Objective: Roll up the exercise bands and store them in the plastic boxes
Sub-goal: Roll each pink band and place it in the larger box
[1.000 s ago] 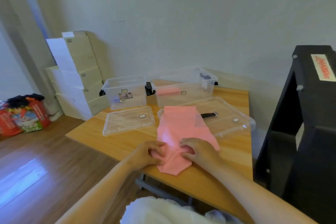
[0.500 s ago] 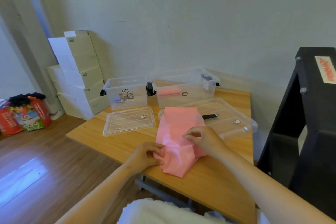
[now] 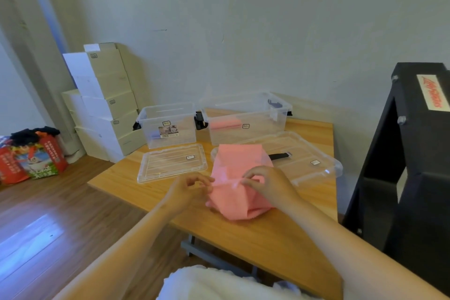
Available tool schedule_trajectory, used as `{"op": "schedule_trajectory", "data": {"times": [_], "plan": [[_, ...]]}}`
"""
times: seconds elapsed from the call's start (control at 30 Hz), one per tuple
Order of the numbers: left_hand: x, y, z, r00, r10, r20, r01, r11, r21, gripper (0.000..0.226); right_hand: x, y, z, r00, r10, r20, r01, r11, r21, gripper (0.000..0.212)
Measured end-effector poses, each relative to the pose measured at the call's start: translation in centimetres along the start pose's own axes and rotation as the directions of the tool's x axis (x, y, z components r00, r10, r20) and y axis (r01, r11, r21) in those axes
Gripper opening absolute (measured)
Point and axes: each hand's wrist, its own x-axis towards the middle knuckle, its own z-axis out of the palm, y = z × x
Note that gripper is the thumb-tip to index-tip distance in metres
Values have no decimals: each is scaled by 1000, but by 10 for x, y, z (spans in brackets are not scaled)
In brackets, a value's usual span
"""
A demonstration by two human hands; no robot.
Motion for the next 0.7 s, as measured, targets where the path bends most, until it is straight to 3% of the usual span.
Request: {"op": "schedule_trajectory", "data": {"times": [0.33,0.53,0.6,0.7], "plan": [[50,158,-37,916,349,-200,-351,936,23,15,63,-83,-103,928,-102,-358,159,978,134,11],[60,250,-61,863,435,-256,-458,888,-35,13,75,-146,-172,844,-159,-513,274,949,157,10],[58,267,-67,875,429,-222,-457,885,-91,10,70,-157,-190,849,-164,-502,300,932,203,9],[59,264,-69,899,416,-138,-427,902,-62,7,61,-150,-199,916,-145,-374,255,930,266,8]]}}
